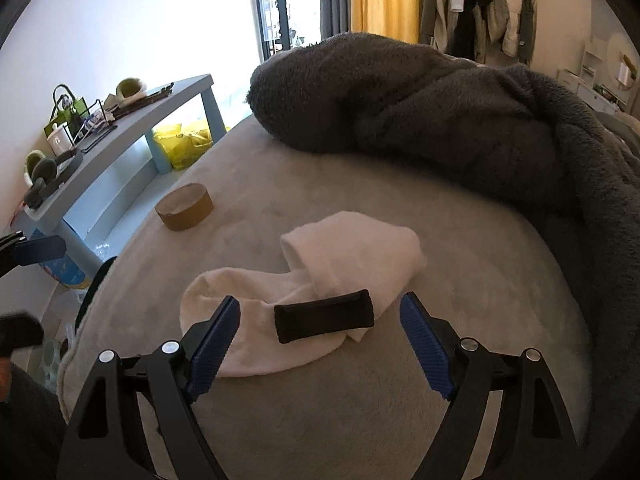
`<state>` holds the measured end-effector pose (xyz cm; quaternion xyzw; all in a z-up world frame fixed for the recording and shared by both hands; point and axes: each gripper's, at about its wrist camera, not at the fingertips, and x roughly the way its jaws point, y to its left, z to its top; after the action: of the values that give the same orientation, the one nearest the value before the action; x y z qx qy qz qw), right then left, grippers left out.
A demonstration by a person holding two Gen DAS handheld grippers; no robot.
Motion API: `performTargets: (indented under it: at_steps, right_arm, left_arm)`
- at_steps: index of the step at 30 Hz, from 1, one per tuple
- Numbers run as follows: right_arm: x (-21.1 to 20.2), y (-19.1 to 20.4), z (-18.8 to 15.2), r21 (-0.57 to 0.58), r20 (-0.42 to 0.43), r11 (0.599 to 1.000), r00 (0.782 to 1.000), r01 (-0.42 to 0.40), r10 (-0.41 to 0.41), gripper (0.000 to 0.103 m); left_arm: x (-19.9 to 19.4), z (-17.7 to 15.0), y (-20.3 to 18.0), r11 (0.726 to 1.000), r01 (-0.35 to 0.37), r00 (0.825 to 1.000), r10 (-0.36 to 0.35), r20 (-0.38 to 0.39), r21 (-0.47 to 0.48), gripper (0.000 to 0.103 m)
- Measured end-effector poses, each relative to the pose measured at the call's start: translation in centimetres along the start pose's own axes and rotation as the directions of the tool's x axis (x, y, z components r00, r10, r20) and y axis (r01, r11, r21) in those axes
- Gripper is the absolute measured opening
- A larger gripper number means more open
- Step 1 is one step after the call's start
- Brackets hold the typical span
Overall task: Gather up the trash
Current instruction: 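Grasp a black curved plastic piece with each tool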
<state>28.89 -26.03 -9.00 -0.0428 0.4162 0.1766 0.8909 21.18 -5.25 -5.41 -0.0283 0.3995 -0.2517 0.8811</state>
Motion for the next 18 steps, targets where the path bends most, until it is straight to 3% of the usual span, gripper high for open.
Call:
performTargets:
  at_steps: [4, 12, 18]
  right_arm:
    - [0.4, -0.2, -0.3, 0.000, -0.013, 1.000, 1.000, 0.003, -0.003, 0.064]
    - [0.5, -0.2, -0.5, -0.003, -0.007, 1.000, 1.000, -0.024, 0.024, 0.051]
    - [-0.1, -0.9, -0.7, 0.015, 0.002, 1.000, 1.000, -0.020, 0.020, 0.048]
  left_arm:
    - [1.2, -0.4, -1.2, 0.999, 0.033, 0.999, -0.032, -0.040, 0.027, 0.095]
    - [3.7, -1.4, -3.1, 0.996, 0.060, 0.991, -0.052, -0.126, 0.063, 0.095]
    - [5.3, -1.9, -3.9, 0.996, 0.050, 0.986, -0.037, -0.164, 0.078, 0.091]
